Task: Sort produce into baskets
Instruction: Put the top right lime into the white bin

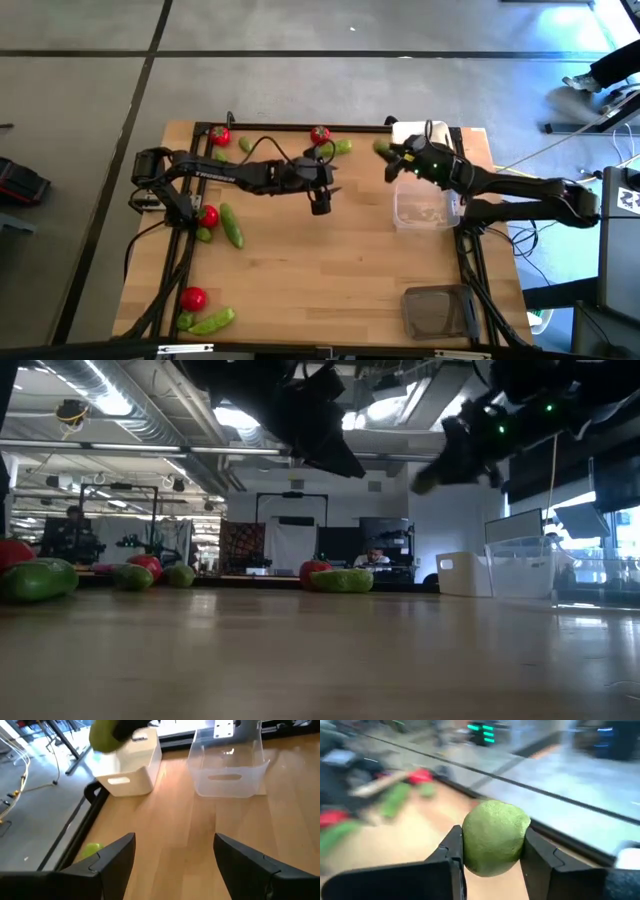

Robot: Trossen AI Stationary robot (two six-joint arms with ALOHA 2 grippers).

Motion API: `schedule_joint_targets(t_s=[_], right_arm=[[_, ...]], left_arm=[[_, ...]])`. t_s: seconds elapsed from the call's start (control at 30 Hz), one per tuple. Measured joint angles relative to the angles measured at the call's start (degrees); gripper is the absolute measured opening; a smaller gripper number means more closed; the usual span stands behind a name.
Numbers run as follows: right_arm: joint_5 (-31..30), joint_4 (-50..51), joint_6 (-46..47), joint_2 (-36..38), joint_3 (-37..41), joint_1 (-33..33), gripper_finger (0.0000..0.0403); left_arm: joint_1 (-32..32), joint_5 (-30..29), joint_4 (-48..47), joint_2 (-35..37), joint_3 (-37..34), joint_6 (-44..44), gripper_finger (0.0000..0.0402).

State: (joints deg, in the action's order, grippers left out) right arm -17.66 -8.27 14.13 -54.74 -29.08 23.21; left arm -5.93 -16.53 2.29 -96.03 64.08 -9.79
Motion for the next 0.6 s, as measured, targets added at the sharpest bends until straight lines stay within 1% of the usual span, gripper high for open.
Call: schedule_joint_targets(t_s=[0.1,0.17,0.27,0.5,0.6], right_arm=[[-3.97,5.62,-2.53,0.57,0.0,3.49,0.0108],[-4.83,8.11,-2.93,0.44,0.0,6.02,0.0108],[-4.85,10.53,-4.07,-0.33,0.0,9.69,0.0108],[-4.63,10.84,-5.48,-2.96,0.0,17.69,0.0108],[-1.11,10.12,-5.58,-4.28,0.0,21.01,0.0108]], left_arm=[[0.0,-0.05,-0.28,-0.02,-0.12,0.92,0.0265],[0.0,-0.07,-0.11,-0.02,-0.12,1.1,0.0265],[-0.02,-0.08,-0.02,-0.02,-0.14,1.1,0.0265],[-0.04,-0.14,0.1,-0.02,-0.14,1.12,0.0265],[-0.04,-0.14,0.09,-0.02,-0.16,1.12,0.0265]])
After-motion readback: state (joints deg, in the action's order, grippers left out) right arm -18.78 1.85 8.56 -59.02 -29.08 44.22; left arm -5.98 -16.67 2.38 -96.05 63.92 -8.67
